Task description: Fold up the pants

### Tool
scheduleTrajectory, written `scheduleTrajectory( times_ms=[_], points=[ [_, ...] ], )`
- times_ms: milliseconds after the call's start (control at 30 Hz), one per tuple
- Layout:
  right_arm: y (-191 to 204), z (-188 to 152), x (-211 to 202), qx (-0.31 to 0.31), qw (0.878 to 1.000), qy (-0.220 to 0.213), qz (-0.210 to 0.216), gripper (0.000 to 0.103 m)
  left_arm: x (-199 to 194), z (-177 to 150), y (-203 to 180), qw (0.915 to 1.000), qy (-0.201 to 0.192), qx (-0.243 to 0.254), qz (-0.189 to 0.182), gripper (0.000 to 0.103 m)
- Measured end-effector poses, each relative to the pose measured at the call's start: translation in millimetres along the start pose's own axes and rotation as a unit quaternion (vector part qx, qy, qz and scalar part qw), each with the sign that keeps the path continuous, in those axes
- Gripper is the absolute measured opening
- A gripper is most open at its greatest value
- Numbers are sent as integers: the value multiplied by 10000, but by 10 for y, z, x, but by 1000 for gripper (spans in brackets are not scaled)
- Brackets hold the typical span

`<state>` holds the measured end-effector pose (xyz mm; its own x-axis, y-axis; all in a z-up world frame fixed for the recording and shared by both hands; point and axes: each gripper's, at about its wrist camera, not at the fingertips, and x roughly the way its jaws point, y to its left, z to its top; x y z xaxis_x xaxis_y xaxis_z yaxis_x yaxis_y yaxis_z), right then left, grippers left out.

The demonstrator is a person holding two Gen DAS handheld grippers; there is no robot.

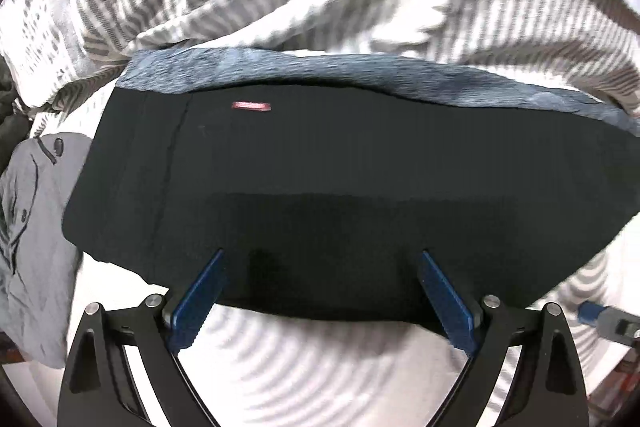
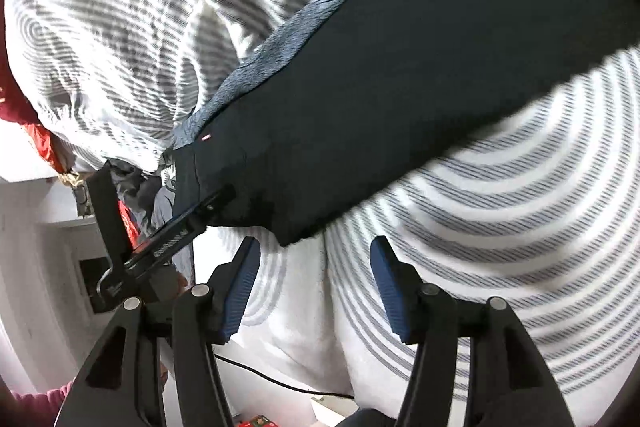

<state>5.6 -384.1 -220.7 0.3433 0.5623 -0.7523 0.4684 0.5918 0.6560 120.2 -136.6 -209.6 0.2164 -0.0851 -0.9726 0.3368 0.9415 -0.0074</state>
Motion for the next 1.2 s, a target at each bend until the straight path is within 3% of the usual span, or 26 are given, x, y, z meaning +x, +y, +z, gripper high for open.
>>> scheduleTrajectory(
  times_ms=[300, 800, 967, 1200],
  points=[
    [-454, -38, -474, 381, 9990, -220, -84, 67, -129, 155, -905, 9990, -63, 391, -185, 96],
    [-1071, 105, -1208, 783, 9945, -690, 84, 67, -126, 344, -2000, 9961, -49, 830, -283, 96],
    [-1397, 225, -1511, 1056, 9876, -1136, 239, 67, -166, 384, -2322, 9964, -22, 754, -389, 96],
    [-1948, 491, -2000, 1607, 9691, -1871, 79, 67, -191, 366, -2734, 9958, 45, 759, -509, 96]
  ],
)
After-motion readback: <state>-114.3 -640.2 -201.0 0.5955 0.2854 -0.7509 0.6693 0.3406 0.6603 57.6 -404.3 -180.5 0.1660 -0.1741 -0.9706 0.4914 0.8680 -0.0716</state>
